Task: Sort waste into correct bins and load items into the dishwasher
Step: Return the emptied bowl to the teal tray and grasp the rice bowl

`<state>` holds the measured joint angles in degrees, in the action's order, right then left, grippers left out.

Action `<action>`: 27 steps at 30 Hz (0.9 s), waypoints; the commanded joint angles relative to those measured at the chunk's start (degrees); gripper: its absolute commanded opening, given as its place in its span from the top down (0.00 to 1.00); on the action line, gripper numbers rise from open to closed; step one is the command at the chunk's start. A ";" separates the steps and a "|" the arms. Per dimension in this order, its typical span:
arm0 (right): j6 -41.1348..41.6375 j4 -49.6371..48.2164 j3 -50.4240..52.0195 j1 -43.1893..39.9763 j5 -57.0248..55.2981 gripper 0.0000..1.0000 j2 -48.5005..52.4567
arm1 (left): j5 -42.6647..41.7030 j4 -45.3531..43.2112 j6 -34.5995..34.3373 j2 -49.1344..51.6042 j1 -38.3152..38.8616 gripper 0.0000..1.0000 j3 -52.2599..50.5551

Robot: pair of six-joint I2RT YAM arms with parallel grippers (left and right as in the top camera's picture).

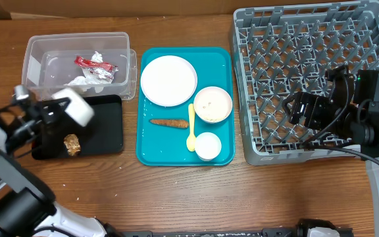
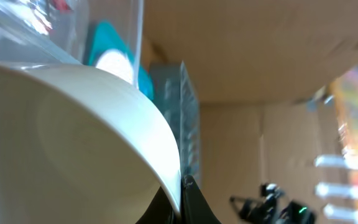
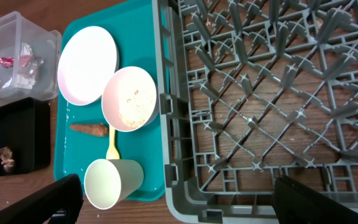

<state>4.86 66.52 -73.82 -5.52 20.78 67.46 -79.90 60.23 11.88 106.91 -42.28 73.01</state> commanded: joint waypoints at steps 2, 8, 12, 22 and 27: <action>-0.22 -0.33 -1.18 0.11 0.28 0.00 -0.28 | 18.36 1.95 1.99 -14.71 11.52 0.96 2.97; -0.22 -0.44 -1.16 0.11 0.28 0.00 0.09 | 57.42 4.15 -3.98 -23.96 41.22 0.96 1.88; -0.22 -0.39 -1.14 0.11 0.28 0.00 0.55 | 65.70 -1.99 -9.09 -20.65 56.98 0.96 -2.97; -0.24 -0.04 -1.14 0.11 0.28 0.00 0.72 | 72.41 -9.20 -13.05 -3.87 69.77 0.96 -5.49; -0.24 -0.09 -1.14 0.11 0.28 0.00 0.72 | 70.60 -8.15 -14.67 -1.73 70.53 0.75 -5.38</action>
<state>4.89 66.63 -73.82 -5.52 20.75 68.16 -7.16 51.37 -1.69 102.45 27.90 67.75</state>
